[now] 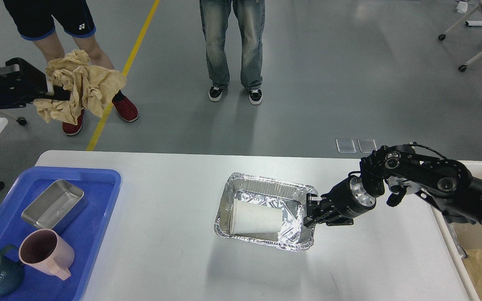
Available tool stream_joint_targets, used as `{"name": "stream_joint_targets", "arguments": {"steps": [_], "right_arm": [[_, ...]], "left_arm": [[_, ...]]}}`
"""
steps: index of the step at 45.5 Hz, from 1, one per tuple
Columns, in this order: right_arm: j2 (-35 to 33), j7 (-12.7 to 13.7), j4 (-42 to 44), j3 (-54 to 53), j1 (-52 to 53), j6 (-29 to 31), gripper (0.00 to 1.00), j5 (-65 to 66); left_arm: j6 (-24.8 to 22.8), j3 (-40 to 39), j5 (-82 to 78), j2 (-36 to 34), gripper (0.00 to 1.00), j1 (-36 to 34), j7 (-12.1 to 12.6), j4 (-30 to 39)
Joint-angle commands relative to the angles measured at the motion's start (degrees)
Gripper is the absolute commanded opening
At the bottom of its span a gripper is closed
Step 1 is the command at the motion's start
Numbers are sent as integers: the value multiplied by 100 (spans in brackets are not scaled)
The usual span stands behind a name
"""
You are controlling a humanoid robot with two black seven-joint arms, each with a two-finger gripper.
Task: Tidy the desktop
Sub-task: 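Lift the brown paper high with the left gripper, then lower the brown paper into the foil tray and release it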
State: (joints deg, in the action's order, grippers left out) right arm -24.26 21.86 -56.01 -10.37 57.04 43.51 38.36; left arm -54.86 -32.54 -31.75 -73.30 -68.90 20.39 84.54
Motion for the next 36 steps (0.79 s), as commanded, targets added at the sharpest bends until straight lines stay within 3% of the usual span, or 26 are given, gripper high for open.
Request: {"name": "stream_joint_targets", "arguments": {"steps": [1,8,16,21,28,36], "right_arm": [[0,2,3,0,0,0,0,5],[-18,2,3,0,0,0,0,5],[9,2,3,0,-17,0,0,31],[9,2,3,0,-17,0,0,57],[0,2,3,0,-35,0,0,57],[-26,2,3,0,-88,0,0,57]], "left_arm": [[-14,-33,19,26,2,-1,0,1],[28,-16,11,271,3,8,26,27],[563,55,-42,1097,3,105,140,27],[1020,291,-95,1896,4,88,290,-8],[1618,836,-481,3197,5,17,308,-175],[1821,1258,-1158,4630,6,114,325,-631]]}}
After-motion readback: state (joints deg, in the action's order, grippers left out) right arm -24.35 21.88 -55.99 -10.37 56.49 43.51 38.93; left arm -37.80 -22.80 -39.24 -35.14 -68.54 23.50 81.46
